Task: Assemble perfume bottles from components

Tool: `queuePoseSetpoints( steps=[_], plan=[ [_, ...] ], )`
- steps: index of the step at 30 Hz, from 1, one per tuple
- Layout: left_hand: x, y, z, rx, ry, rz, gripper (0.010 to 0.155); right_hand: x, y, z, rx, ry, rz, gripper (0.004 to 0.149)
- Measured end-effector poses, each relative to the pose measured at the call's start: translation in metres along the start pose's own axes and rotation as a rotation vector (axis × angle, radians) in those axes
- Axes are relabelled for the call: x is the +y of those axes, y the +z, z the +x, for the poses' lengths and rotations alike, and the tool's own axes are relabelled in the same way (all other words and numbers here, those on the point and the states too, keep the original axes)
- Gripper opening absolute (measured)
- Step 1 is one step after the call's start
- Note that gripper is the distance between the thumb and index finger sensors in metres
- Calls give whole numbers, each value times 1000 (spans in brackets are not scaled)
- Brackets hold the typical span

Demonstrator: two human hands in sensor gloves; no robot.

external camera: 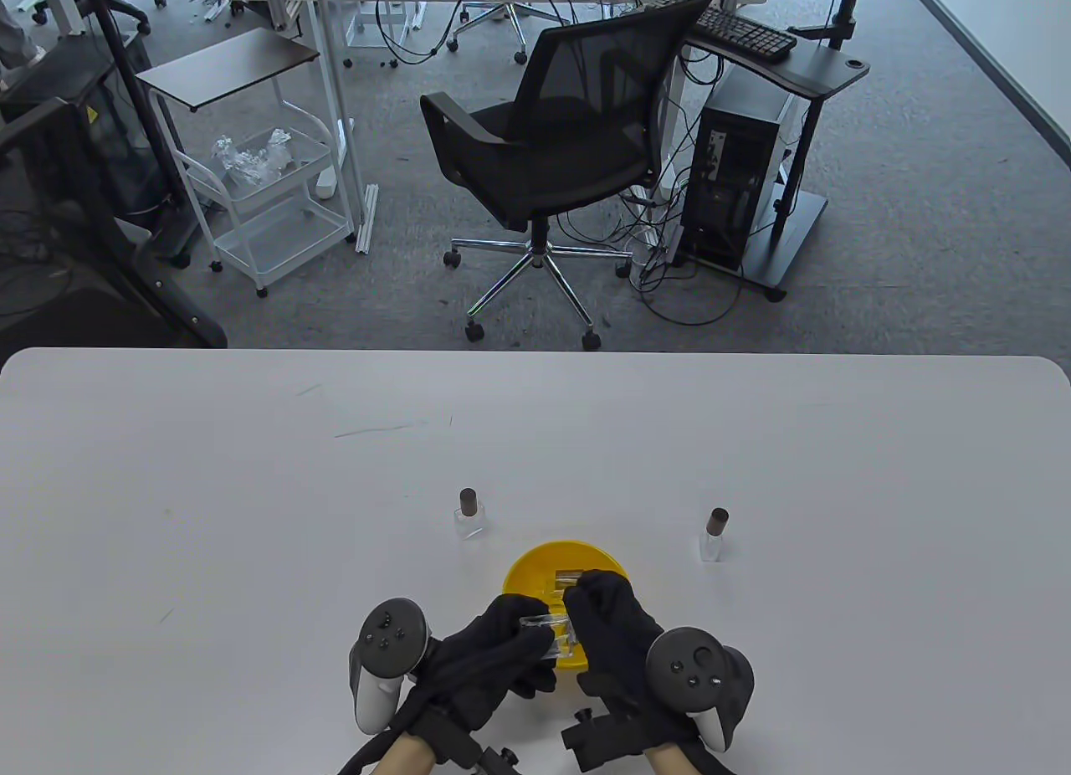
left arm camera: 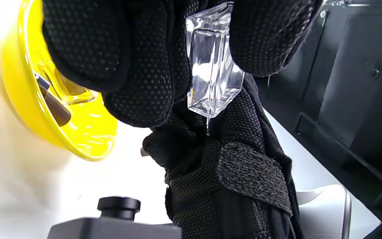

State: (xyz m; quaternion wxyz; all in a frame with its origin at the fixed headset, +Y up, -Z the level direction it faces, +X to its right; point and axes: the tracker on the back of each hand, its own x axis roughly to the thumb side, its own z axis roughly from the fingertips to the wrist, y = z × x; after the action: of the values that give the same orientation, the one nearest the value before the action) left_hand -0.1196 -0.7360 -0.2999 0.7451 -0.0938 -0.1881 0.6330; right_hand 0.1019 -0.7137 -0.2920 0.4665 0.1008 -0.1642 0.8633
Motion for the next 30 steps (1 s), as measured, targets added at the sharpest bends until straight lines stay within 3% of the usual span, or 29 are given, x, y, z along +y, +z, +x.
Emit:
queuePoseSetpoints(
  steps=[4,7,11,20,25,30],
  plan=[
    [1,0,1,-3,-9,23,53,0,1,3,-32,18,-30,40],
    [2,1,5,-29,-68,99,54,0,0,1,-41,-39,-11,38],
    [9,3,4,-30,-49,162,55,2,-3,0,-73,-167,92,36],
    [18,3,-4,-6,1,184,55,1,-12,4,-144,-105,376,48],
    [21,3,-4,-10,14,173,55,2,-12,4,-165,-58,356,47],
    [21,3,-3,-15,30,153,55,5,-10,-3,-116,-129,327,47]
  ],
)
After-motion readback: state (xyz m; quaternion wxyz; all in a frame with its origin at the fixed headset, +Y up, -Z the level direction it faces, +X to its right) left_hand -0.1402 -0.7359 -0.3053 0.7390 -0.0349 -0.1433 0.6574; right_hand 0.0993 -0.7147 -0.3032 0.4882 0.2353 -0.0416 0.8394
